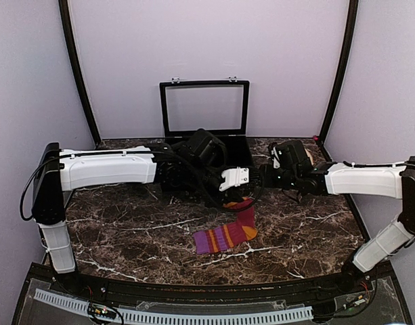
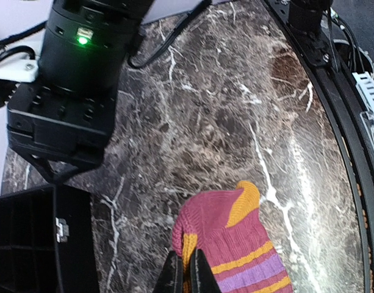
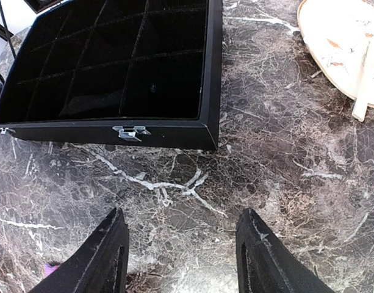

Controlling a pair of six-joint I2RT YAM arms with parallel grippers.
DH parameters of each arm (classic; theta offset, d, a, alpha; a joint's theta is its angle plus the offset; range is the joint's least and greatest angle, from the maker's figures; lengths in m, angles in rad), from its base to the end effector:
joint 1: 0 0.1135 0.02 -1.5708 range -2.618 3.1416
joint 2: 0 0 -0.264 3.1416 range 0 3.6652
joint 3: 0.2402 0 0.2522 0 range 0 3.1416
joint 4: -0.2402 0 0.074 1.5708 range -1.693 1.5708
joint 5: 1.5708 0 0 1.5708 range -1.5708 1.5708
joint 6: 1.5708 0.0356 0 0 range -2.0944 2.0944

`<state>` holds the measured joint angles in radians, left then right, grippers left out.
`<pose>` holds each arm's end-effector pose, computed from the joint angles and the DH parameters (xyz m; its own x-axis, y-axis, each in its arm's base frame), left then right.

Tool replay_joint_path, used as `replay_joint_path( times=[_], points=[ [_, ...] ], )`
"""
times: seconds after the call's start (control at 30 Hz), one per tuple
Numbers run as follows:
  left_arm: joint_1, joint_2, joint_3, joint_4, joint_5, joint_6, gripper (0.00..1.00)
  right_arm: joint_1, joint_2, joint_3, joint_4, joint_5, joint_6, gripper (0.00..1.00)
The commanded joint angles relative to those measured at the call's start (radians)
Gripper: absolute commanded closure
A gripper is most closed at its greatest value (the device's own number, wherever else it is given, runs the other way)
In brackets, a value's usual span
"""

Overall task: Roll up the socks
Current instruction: Fold the sock at the center of the board.

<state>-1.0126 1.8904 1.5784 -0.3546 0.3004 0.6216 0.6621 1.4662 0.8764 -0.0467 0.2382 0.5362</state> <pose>0.2238 -0.3783 0.2793 0.2773 0.6061 -0.7455 0.9495 -0.0545 0.3089 0.2550 0.1881 0.2251 -0.6317 0.1370 -0.7630 -0.1454 0.9458 0.2903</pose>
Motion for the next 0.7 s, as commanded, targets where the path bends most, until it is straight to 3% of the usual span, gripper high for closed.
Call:
replay_joint_path(
  times=[0.0, 0.23, 0.67],
  points=[
    [-0.002, -0.034, 0.000, 0.096, 0.028, 0.005, 1.00, -0.006, -0.024, -0.007, 0.011, 0.016, 0.011, 0.44],
    [-0.001, -0.008, -0.018, 0.080, 0.041, 0.003, 1.00, -0.004, -0.036, -0.009, 0.003, 0.003, 0.013, 0.44],
    [-0.001, -0.147, -0.310, 0.247, -0.004, -0.057, 1.00, 0.033, -0.024, 0.011, 0.003, -0.003, 0.011, 0.45]
  ],
)
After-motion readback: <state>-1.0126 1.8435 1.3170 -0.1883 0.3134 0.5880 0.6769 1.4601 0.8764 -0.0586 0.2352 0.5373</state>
